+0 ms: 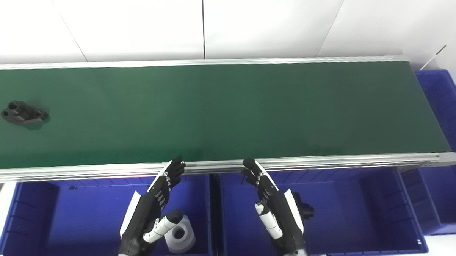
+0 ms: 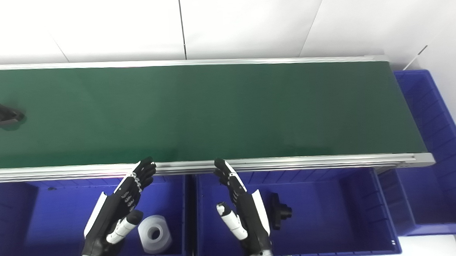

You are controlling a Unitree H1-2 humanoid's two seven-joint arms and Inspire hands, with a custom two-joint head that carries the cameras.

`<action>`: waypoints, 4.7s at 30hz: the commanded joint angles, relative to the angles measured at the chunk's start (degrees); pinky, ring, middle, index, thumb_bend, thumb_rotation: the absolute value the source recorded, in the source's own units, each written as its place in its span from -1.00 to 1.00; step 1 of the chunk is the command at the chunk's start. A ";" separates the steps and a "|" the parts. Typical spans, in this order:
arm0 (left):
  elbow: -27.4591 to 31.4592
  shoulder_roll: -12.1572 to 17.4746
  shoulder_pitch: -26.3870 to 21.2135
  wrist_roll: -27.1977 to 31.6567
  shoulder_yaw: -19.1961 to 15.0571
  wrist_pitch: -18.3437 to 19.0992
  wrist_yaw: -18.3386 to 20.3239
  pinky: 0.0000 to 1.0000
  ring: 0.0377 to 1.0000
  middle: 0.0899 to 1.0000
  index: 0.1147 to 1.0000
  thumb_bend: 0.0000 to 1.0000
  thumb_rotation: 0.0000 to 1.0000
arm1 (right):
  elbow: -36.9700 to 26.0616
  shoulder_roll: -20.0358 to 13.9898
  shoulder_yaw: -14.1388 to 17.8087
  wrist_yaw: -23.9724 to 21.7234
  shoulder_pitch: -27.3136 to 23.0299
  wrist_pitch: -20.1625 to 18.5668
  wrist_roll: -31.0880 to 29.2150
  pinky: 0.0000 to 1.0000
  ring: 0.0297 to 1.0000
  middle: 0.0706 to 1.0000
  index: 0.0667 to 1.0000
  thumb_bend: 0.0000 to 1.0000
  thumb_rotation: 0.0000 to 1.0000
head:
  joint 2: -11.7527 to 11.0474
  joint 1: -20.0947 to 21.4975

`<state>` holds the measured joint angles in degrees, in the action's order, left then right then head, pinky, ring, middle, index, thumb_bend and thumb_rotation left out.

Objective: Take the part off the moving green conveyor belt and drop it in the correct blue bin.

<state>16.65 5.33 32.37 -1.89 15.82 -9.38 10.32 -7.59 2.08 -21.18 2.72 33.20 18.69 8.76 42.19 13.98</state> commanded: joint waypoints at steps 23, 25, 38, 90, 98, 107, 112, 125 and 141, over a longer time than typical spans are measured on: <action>-0.26 -1.21 0.10 -0.17 0.50 -4.90 -0.85 0.83 0.84 0.83 0.79 0.67 0.50 | -1.33 0.89 -0.89 -1.18 0.38 -0.26 -1.04 0.84 0.80 0.85 0.85 0.68 0.88 | -0.03 -0.69; -0.10 -1.37 0.16 -0.06 0.52 -4.29 -0.79 0.82 0.83 0.83 0.78 0.68 0.51 | -1.23 0.86 -0.82 -1.33 0.33 -0.07 -1.06 0.83 0.80 0.85 0.85 0.67 0.88 | -0.08 -0.71; -0.23 -1.30 -0.01 -0.26 0.64 -4.41 -0.49 0.85 0.85 0.84 0.79 0.69 0.50 | -1.15 0.96 -0.64 -1.69 0.29 -0.16 -1.03 0.80 0.78 0.84 0.85 0.66 0.86 | -0.14 -0.67; -11.75 -4.97 -3.99 -4.14 2.35 -10.57 -2.10 0.53 0.71 0.69 0.61 0.83 0.45 | 6.42 -2.63 3.40 -4.90 -3.65 4.44 -6.17 0.93 0.87 0.90 0.89 0.73 0.79 | -10.34 -15.38; -12.36 -5.86 -5.03 -4.81 2.51 -9.70 -2.45 0.48 0.67 0.70 0.59 0.87 0.45 | 4.00 -4.35 3.81 -5.64 -3.61 4.05 -5.29 1.00 0.95 0.97 0.97 0.80 0.70 | -10.80 -16.43; -11.46 -6.45 -5.70 -5.32 3.13 -7.61 -2.35 0.55 0.72 0.73 0.62 0.89 0.40 | -1.96 -5.34 4.70 -5.72 -3.24 2.48 -4.83 0.99 0.93 0.95 0.94 0.77 0.63 | -8.02 -16.82; -12.49 -6.84 -6.08 -5.81 3.40 -9.07 -2.85 0.54 0.71 0.73 0.62 0.87 0.32 | -7.02 -6.11 4.64 -6.12 -2.29 1.29 -5.04 1.00 0.92 0.94 0.93 0.71 0.61 | -8.42 -16.50; -14.12 -6.63 -7.43 -5.99 3.49 -8.91 -3.00 0.57 0.73 0.74 0.64 0.89 0.25 | -15.22 -4.11 8.05 -5.24 -11.96 -2.15 8.78 0.74 0.80 0.85 0.83 0.59 0.29 | -9.45 -14.71; -14.45 -6.17 -7.10 -4.44 3.16 -9.33 -2.55 0.57 0.74 0.75 0.65 0.85 0.19 | -6.77 -4.54 10.12 -5.86 -32.85 -11.85 19.73 0.50 0.70 0.77 0.76 0.59 0.20 | -9.96 -13.96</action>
<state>1.22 -0.70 25.39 -6.59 18.52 -17.10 7.73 -13.54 -2.83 -10.97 -3.49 2.47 8.27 27.44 32.17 0.09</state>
